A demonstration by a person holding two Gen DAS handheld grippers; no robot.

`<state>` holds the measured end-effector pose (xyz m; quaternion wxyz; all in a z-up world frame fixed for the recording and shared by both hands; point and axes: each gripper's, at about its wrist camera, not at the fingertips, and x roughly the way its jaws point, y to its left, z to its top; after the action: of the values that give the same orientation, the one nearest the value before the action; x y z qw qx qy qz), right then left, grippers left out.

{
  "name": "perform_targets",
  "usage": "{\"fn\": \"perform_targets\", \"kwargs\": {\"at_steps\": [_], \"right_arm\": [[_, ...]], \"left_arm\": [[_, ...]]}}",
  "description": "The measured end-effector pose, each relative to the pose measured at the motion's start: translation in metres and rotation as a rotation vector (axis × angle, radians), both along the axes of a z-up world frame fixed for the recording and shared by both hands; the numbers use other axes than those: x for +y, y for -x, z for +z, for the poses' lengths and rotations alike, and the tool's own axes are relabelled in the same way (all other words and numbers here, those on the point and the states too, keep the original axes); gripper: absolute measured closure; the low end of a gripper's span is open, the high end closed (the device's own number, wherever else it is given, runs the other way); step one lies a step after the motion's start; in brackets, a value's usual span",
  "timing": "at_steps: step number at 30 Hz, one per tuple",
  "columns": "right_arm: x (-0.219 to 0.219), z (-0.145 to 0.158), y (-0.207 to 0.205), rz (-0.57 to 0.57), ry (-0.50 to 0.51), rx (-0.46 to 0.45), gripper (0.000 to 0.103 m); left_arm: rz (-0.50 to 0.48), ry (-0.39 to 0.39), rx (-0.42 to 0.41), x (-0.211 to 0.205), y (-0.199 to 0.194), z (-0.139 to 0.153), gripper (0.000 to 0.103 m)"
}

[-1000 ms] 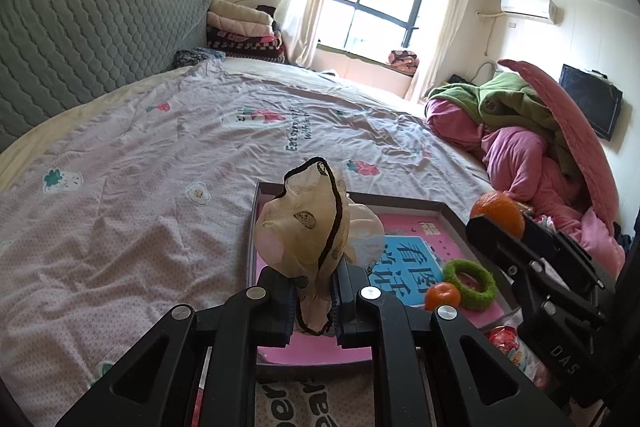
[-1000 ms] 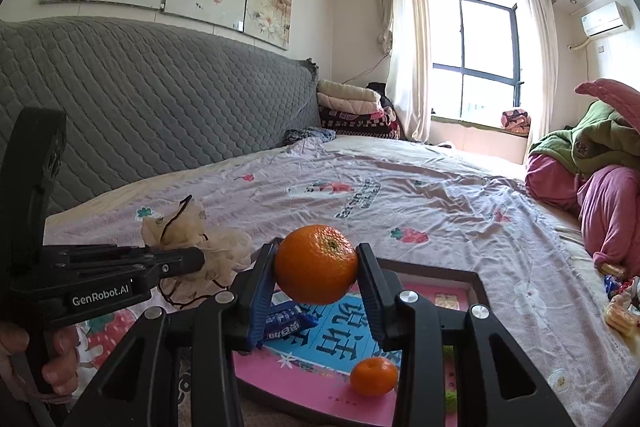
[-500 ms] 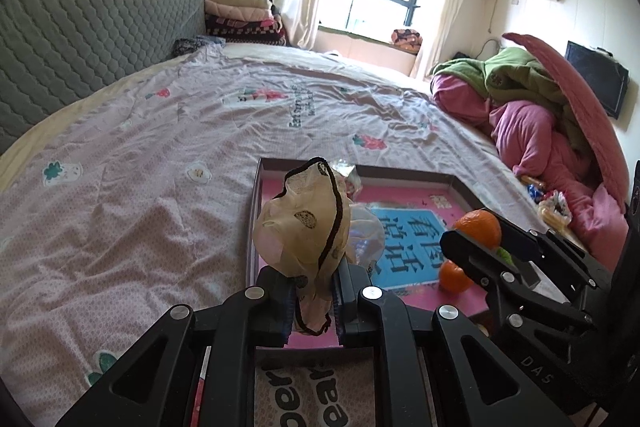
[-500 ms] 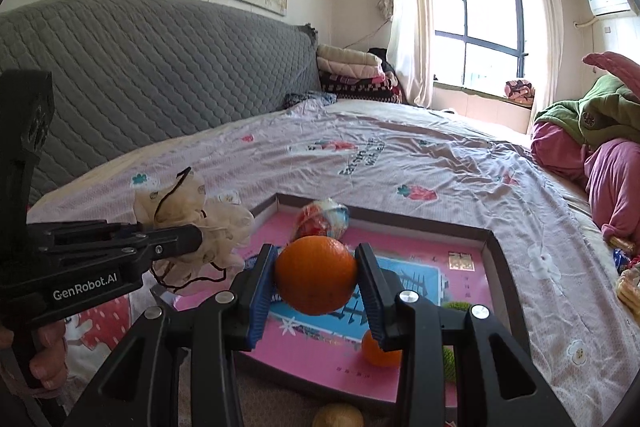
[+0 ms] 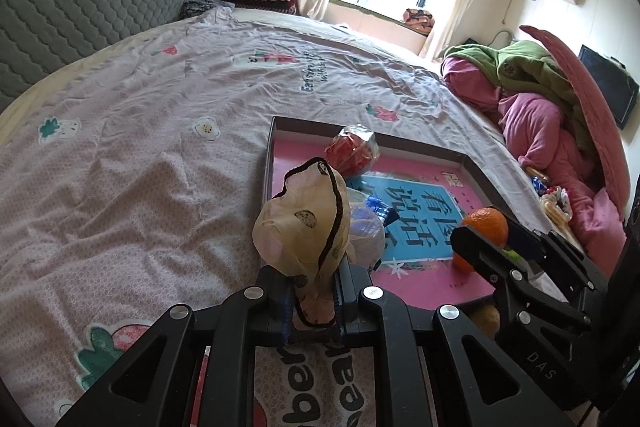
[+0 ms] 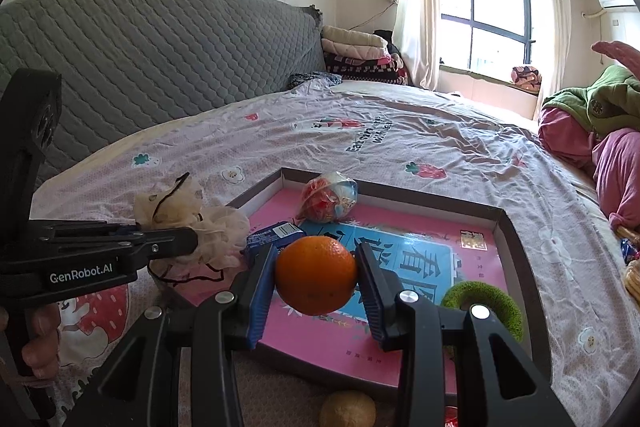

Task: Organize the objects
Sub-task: 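Carry the mesh bag and orange over the pink tray with both tools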

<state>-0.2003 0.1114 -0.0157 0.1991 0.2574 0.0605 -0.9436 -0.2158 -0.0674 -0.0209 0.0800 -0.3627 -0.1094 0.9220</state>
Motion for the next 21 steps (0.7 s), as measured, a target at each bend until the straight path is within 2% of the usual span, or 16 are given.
{"fn": "perform_targets", "kwargs": {"at_steps": [9,15,21], "right_arm": [[-0.006,-0.01,0.006,0.004,-0.043,-0.053,0.063],[-0.012,-0.023,0.016,0.003,-0.087,-0.134,0.063],[-0.014,-0.031,0.024,-0.004,-0.102,-0.183,0.063]], "left_arm": [[-0.022,0.062,-0.028,0.01,-0.001,-0.005,0.086],[-0.038,0.104,-0.042,0.018,-0.001,-0.01,0.084],[-0.049,0.114,-0.04,0.023,0.003,-0.013,0.084]]}}
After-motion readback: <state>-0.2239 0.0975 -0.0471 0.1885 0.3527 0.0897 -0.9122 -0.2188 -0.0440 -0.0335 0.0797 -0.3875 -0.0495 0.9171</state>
